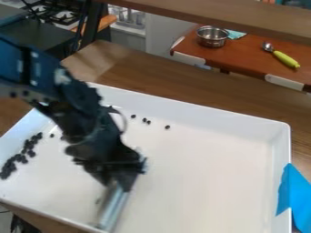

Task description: Sweep into pile

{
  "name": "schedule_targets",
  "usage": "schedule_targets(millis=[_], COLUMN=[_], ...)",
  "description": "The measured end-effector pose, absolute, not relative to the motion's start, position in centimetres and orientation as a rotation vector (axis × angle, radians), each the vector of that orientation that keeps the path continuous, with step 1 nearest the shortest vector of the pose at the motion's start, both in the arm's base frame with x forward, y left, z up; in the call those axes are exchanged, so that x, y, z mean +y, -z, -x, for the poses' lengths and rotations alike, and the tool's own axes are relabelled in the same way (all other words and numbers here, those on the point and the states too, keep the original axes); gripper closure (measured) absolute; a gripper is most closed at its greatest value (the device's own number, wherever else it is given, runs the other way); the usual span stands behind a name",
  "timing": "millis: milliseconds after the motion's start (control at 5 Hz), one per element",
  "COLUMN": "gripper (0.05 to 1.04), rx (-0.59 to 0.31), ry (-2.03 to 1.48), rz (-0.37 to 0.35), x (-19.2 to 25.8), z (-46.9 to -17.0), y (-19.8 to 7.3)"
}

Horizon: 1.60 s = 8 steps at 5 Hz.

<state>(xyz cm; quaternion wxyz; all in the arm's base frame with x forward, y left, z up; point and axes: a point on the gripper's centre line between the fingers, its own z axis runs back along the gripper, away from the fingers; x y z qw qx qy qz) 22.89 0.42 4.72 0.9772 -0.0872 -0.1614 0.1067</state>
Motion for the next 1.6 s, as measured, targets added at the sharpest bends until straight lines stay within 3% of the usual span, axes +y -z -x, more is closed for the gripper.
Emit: schedule_targets(millis=[200,400,1000,1200,1400,1600], gripper=[0.706,0.706,0.706,0.706,0.706,0.706], rx=[-0.328,-0.299,-0.337,-0.326,-0.361,-0.36], ry=[-0.194,-0.155,-0.174,-0.176,-0.225,-0.281], rz=[0.14,0.045,-0.153,-0.1,0.011,0.12], x=[3.1,5.3,11.4,10.5,5.8,1.4], z=[-22.4,-22.1,-22.6,-22.1,-23.3,-26.3], y=[-4.6,-4.6,-4.8,-5.5,-7.8,-10.8])
